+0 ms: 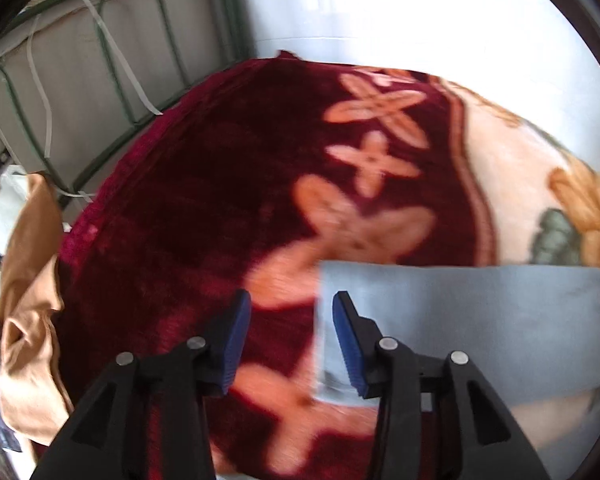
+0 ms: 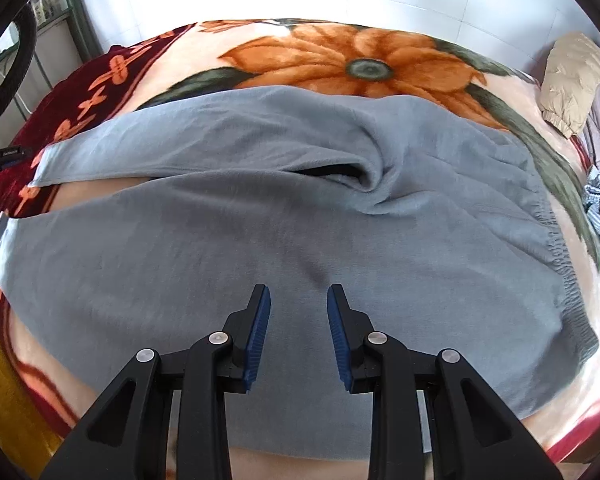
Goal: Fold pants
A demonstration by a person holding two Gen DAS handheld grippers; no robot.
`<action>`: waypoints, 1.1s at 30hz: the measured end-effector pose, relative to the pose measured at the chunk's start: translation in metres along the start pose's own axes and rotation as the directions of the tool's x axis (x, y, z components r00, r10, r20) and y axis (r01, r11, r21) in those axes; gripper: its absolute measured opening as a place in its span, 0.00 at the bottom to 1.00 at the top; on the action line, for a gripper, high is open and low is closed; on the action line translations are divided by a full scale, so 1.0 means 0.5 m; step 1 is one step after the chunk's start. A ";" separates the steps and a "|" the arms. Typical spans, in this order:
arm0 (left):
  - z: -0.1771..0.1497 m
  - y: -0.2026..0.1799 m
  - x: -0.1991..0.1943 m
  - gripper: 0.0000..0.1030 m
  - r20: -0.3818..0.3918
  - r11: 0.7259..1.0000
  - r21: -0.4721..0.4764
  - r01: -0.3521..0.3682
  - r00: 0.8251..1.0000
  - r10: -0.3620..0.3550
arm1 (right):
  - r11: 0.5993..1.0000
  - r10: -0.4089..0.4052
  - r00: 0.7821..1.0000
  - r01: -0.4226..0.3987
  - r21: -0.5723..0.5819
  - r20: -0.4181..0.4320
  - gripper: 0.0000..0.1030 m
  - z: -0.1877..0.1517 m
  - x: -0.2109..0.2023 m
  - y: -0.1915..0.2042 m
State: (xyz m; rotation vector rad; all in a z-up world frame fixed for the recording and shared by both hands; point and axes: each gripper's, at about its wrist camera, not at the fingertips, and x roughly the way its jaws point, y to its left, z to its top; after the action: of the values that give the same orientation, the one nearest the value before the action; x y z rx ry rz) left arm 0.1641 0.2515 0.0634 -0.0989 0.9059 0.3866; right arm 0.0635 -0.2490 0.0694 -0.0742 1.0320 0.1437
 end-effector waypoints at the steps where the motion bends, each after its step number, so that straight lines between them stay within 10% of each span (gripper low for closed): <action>1: -0.003 -0.011 -0.005 0.45 -0.004 1.000 0.011 0.016 1.000 -0.016 | 1.000 -0.006 1.000 0.006 0.006 0.003 0.29 0.002 -0.008 -0.012; 8: -0.018 -0.154 -0.047 0.52 -0.048 0.984 0.067 0.167 0.985 -0.164 | 0.995 -0.074 0.997 0.071 0.068 0.036 0.30 0.027 -0.057 -0.143; 12: -0.027 -0.248 -0.045 0.52 -0.094 0.973 0.091 0.213 0.974 -0.205 | 0.985 -0.106 0.993 0.098 0.139 0.049 0.50 0.061 -0.059 -0.265; 27: -0.050 -0.419 0.018 0.54 -0.181 0.981 0.115 0.157 0.974 -0.135 | 0.897 0.003 1.000 0.005 0.441 -0.017 0.51 0.203 0.164 -0.560; 29: -0.050 -0.422 0.021 0.56 -0.177 0.981 0.122 0.150 0.976 -0.128 | 0.905 -0.018 0.999 0.034 0.423 -0.040 0.44 0.204 0.181 -0.551; 30: -0.048 -0.424 0.023 0.56 -0.176 0.981 0.126 0.148 0.977 -0.125 | 0.918 -0.054 0.998 0.063 0.390 -0.033 0.22 0.207 0.178 -0.543; 33: -0.043 -0.424 0.030 0.59 -0.165 0.981 0.132 0.141 0.979 -0.118 | 0.943 -0.183 0.983 0.167 0.289 0.027 0.21 0.232 0.154 -0.531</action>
State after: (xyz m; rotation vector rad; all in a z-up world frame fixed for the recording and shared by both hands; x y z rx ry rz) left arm 0.2343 0.0541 0.0221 -0.0565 1.0739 0.1931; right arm 0.2419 -0.4897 0.0609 0.1000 0.9779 -0.1657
